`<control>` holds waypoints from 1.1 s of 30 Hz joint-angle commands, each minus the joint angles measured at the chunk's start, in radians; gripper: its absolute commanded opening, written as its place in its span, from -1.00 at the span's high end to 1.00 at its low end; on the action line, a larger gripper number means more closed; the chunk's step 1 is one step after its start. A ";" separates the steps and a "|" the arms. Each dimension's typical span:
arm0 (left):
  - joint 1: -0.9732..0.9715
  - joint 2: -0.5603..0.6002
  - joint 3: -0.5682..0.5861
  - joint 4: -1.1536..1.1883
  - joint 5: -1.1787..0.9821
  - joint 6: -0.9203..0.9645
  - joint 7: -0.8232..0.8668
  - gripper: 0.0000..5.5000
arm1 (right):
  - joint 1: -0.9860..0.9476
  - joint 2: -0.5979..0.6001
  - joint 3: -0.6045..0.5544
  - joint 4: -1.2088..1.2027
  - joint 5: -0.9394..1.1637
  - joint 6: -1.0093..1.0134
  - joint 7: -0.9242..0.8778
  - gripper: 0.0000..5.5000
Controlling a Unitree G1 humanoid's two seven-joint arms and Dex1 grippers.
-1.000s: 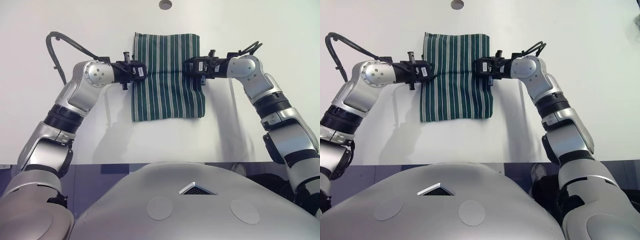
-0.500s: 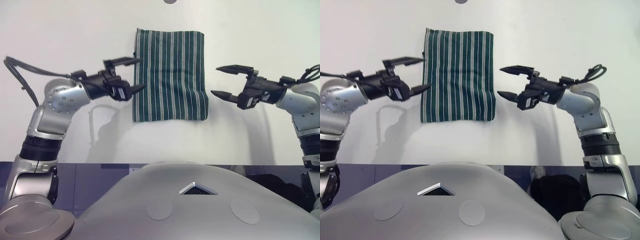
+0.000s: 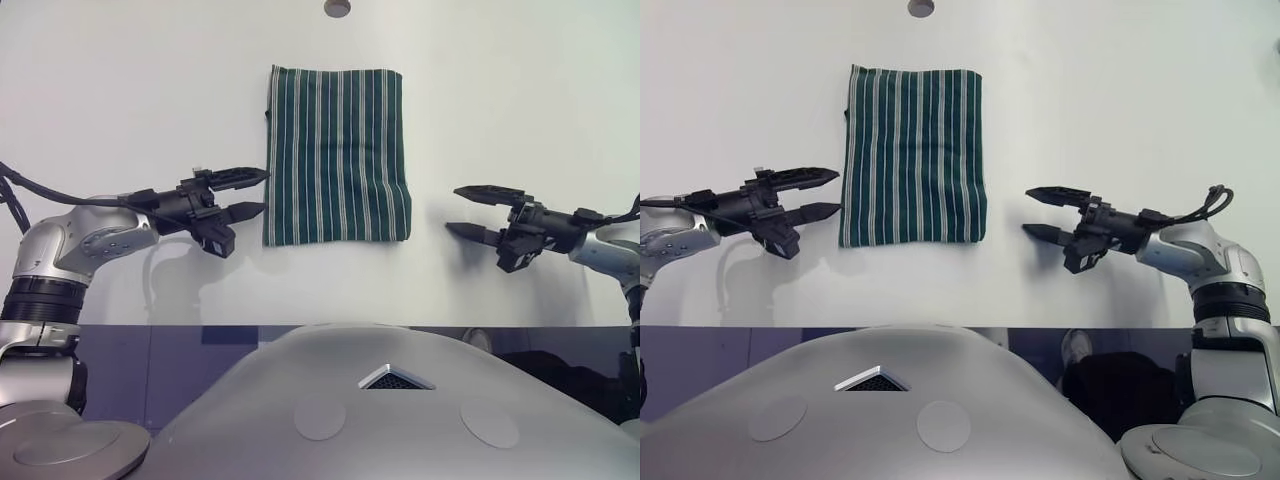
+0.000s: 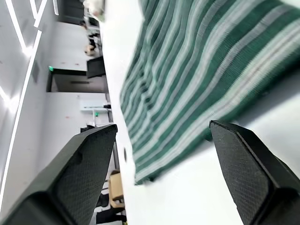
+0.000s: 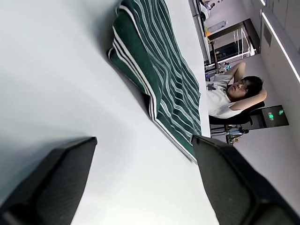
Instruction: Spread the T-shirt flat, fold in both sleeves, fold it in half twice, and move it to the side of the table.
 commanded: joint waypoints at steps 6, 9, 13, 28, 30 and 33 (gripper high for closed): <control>0.017 0.028 -0.133 -0.003 0.058 0.076 -0.098 -0.32 | 0.013 -0.006 0.120 -0.120 -0.030 0.144 0.037 -0.37; -0.015 -0.014 -0.203 -0.028 0.038 0.094 -0.131 -0.32 | -0.011 0.010 0.172 -0.136 -0.059 0.188 0.048 -0.37; -0.059 -0.077 -0.270 -0.012 0.054 0.138 -0.139 -0.32 | -0.079 0.042 0.254 -0.132 -0.089 0.229 0.061 -0.37; -0.096 -0.090 -0.381 0.075 0.023 0.149 -0.150 0.55 | -0.166 0.049 0.386 -0.081 -0.105 0.231 0.020 0.64; -0.098 -0.089 -0.385 0.080 0.016 0.156 -0.156 0.64 | -0.165 0.053 0.392 -0.081 -0.102 0.237 0.015 0.78; -0.103 -0.090 -0.389 0.084 0.007 0.160 -0.170 0.74 | -0.168 0.056 0.399 -0.084 -0.091 0.247 0.017 0.92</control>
